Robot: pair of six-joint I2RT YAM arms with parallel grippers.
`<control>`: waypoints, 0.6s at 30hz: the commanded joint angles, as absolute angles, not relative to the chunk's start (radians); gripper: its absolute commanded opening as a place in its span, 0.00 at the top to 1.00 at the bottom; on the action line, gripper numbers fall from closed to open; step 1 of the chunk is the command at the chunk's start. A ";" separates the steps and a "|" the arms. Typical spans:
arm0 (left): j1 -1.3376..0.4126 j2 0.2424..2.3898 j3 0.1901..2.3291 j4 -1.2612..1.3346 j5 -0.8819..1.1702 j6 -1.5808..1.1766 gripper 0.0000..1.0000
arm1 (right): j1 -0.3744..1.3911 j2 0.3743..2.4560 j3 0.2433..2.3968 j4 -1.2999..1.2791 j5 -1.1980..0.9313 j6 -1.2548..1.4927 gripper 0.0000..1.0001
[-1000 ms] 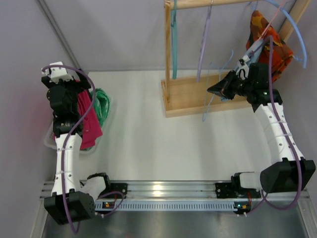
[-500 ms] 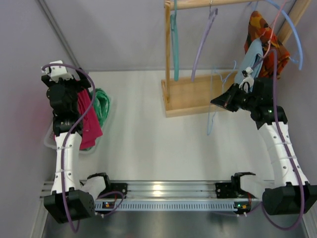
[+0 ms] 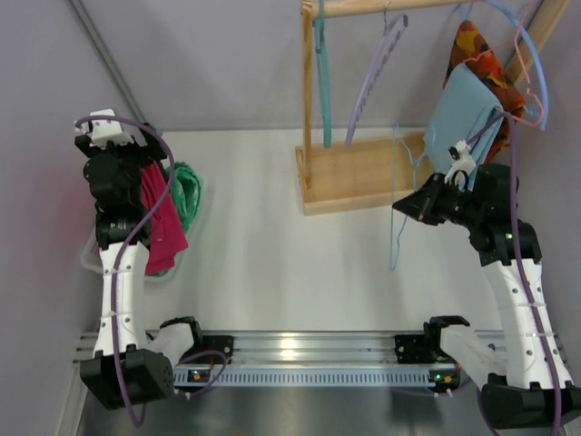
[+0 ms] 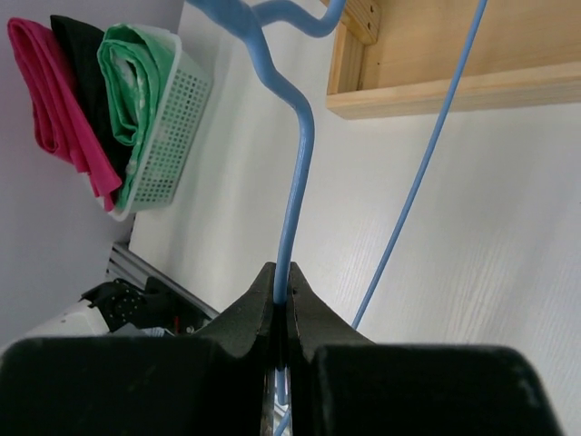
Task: Remove the trousers from the hanger
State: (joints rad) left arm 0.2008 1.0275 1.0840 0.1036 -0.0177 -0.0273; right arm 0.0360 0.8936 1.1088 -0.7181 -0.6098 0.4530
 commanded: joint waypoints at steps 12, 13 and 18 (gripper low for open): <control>0.178 0.985 1.108 0.135 -0.005 -0.034 0.01 | 0.035 1.334 1.807 -0.876 -0.442 0.400 1.00; 0.176 0.983 1.106 0.132 -0.005 -0.037 0.01 | 0.035 1.362 1.875 -0.899 -0.407 0.397 1.00; 0.175 0.976 1.106 0.130 -0.008 -0.037 0.01 | 0.034 1.555 2.097 -0.940 -0.318 0.342 1.00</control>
